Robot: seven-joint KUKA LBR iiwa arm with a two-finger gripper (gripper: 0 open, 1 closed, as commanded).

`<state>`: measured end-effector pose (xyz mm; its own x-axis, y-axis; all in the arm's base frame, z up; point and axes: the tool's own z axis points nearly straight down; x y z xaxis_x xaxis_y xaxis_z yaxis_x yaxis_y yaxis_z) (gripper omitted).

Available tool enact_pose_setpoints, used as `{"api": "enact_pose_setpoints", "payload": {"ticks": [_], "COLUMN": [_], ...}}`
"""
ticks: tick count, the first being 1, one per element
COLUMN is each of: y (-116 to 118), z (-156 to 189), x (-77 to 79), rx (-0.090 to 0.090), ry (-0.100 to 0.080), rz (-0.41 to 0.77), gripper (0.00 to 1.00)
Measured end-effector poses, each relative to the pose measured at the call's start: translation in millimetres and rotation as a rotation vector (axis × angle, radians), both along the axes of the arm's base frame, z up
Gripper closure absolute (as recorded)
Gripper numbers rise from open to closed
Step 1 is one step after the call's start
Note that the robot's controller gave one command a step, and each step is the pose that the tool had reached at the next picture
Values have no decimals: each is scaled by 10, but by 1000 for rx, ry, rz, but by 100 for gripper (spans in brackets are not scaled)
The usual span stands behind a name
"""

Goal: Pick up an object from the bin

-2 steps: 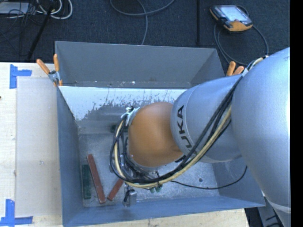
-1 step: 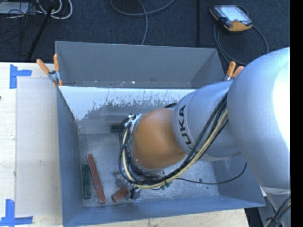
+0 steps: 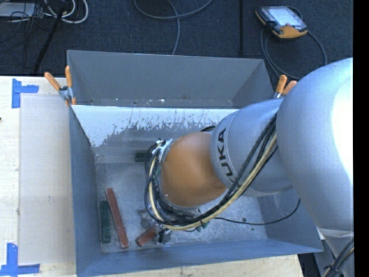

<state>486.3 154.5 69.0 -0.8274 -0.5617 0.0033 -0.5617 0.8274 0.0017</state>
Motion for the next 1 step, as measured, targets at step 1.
{"api": "enact_pose_setpoints", "payload": {"ticks": [1], "y": [-46], "z": [1391], "x": [184], "rx": [2], "ry": [-4], "rz": [7], "gripper": [100]}}
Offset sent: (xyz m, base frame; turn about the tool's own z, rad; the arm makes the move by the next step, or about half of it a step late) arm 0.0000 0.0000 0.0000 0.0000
